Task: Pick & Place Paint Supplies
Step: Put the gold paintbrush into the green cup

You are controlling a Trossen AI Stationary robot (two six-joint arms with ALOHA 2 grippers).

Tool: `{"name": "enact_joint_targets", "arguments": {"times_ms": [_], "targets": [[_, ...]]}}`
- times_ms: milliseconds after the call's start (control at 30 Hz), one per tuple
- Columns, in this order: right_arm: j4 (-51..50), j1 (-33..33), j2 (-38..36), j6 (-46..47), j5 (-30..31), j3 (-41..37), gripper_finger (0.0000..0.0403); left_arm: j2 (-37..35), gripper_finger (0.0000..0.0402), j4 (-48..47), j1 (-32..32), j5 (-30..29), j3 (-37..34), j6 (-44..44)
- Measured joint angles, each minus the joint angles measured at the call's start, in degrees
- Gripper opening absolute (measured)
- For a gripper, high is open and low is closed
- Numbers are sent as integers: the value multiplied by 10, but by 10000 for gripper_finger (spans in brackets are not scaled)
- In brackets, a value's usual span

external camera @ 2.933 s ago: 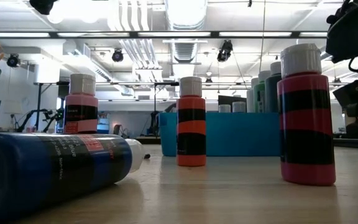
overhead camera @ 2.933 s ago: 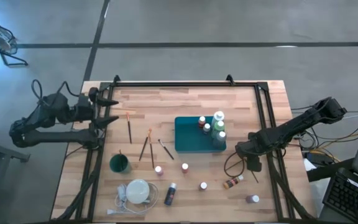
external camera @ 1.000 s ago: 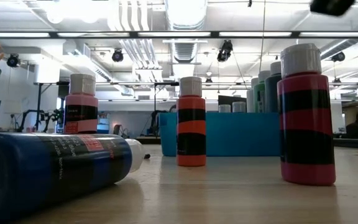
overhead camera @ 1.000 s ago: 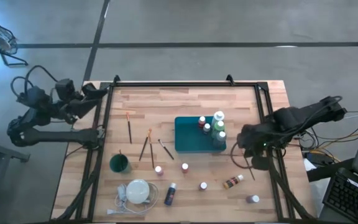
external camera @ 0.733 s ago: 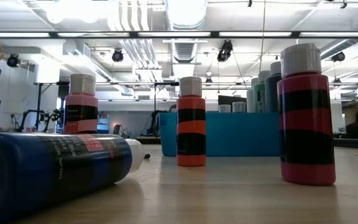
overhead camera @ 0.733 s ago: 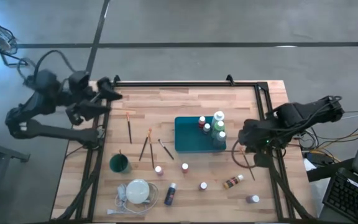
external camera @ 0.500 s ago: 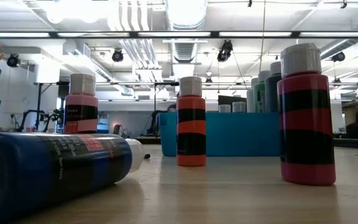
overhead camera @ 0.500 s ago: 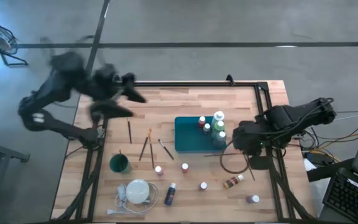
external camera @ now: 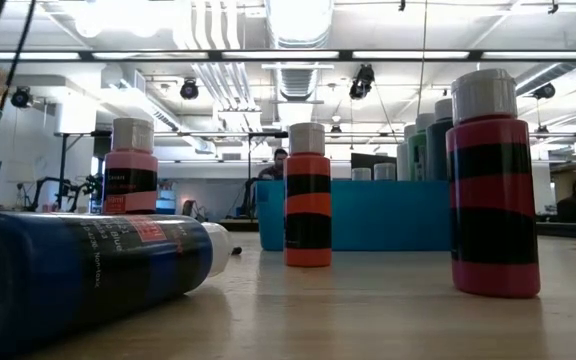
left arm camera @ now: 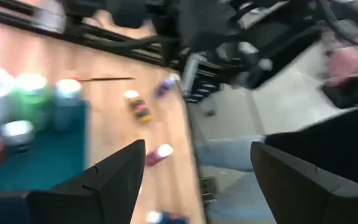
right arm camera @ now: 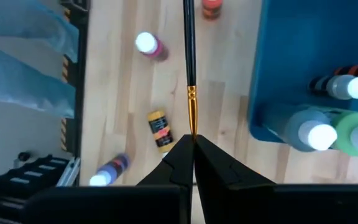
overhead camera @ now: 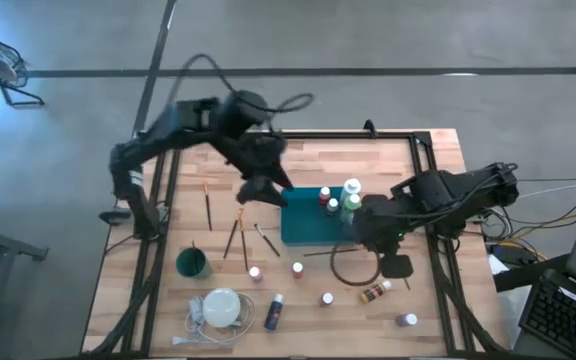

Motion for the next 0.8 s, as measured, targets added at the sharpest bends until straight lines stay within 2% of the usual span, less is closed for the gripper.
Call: {"name": "enact_joint_targets", "arguments": {"times_ms": [67,233,467,567,800], "targets": [[0,-1,8,-1,11,0,8,7,295,20,0,33,-15,-13],[0,-6,26,-5,30,-2,8,27,295,13,-4,40,-28,0],[0,-12,50,-17,109,-3,8,48,295,18,-7,63,-32,0],[0,-12,59,-31,147,-3,8,66,295,18,-7,95,-33,-19],[22,-9,61,-79,244,3,8,92,295,28,0,113,-33,-64]]}}
